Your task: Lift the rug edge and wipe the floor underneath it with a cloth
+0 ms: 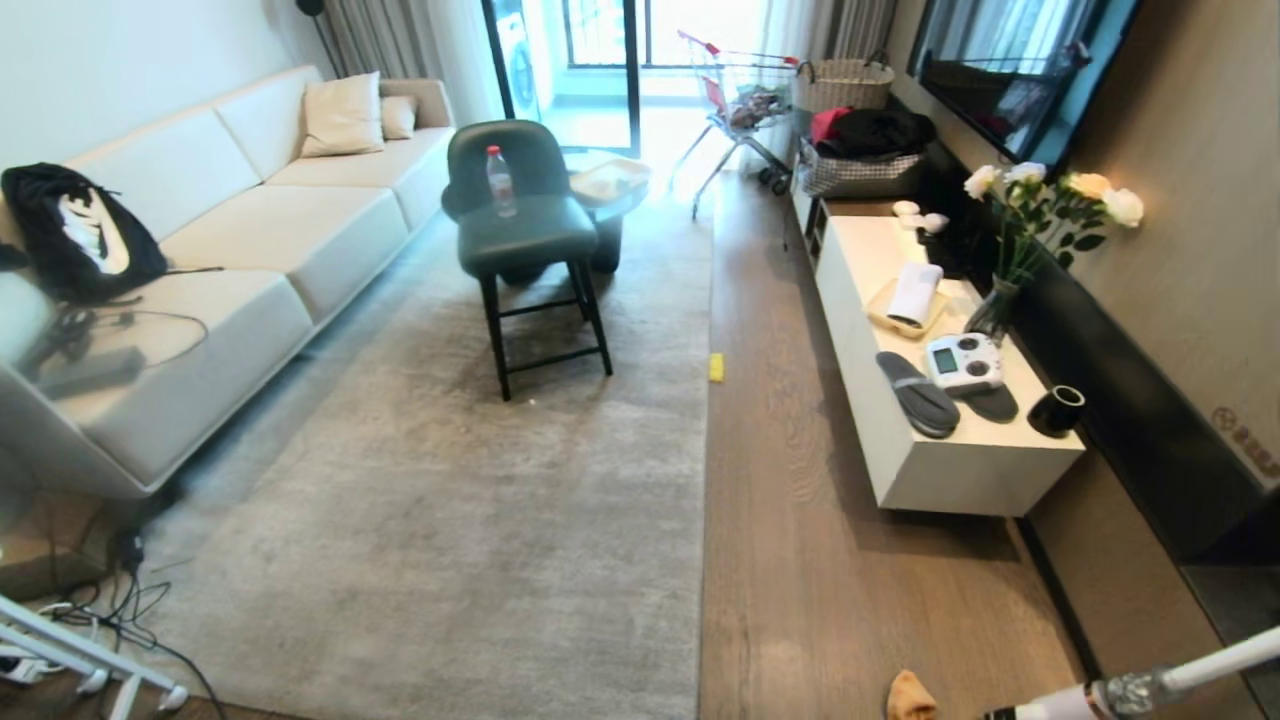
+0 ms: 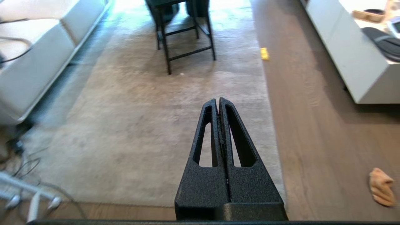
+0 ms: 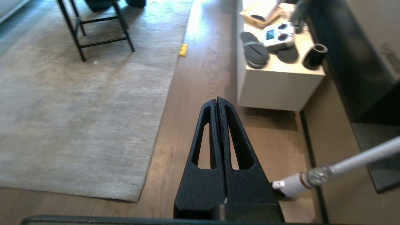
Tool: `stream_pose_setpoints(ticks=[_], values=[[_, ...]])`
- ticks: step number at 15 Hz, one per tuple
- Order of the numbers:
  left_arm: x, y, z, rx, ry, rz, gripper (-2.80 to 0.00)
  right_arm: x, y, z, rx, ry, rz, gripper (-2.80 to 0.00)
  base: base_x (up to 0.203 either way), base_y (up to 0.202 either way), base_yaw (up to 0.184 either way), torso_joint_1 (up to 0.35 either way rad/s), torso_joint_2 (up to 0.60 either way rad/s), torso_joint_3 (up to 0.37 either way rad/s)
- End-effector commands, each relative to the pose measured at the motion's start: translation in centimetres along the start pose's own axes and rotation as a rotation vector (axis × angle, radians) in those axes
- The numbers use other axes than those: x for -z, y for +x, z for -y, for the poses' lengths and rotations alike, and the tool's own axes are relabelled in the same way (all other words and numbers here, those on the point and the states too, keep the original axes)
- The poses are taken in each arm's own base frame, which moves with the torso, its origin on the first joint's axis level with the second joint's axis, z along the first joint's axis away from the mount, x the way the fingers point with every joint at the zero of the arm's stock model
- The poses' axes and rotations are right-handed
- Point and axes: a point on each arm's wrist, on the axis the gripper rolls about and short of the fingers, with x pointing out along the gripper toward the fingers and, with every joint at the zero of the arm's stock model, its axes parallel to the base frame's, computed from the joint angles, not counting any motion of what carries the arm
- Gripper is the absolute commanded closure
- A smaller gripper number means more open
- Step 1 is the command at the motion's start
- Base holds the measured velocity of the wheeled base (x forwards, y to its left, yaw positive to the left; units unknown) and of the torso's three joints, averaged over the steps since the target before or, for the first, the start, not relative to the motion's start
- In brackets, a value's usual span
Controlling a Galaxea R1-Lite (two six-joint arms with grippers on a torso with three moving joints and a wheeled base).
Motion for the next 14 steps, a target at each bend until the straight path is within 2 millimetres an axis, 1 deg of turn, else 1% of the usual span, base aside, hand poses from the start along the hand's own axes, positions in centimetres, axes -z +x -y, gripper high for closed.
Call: stream_pose_setpoints(ticks=[1,2,14], values=[[0.00,0.01,0.00,0.000,0.000,-0.001,0.00,0.00,0.01,0.00,-0.001,0.000,-0.001,0.00,0.002,0.008,-0.144,0.002,0.00,0.007],[0.00,0.01,0.00,0.000,0.000,-0.001,0.00,0.00,0.01,0.00,-0.001,0.000,-0.002,0.00,0.003,0.006,-0.093,0.005,0.01,0.005],[0.00,0.01,0.00,0.000,0.000,-0.001,0.00,0.00,0.01,0.00,-0.001,-0.001,-0.002,0.00,0.000,0.000,0.000,0.000,0.00,0.000]])
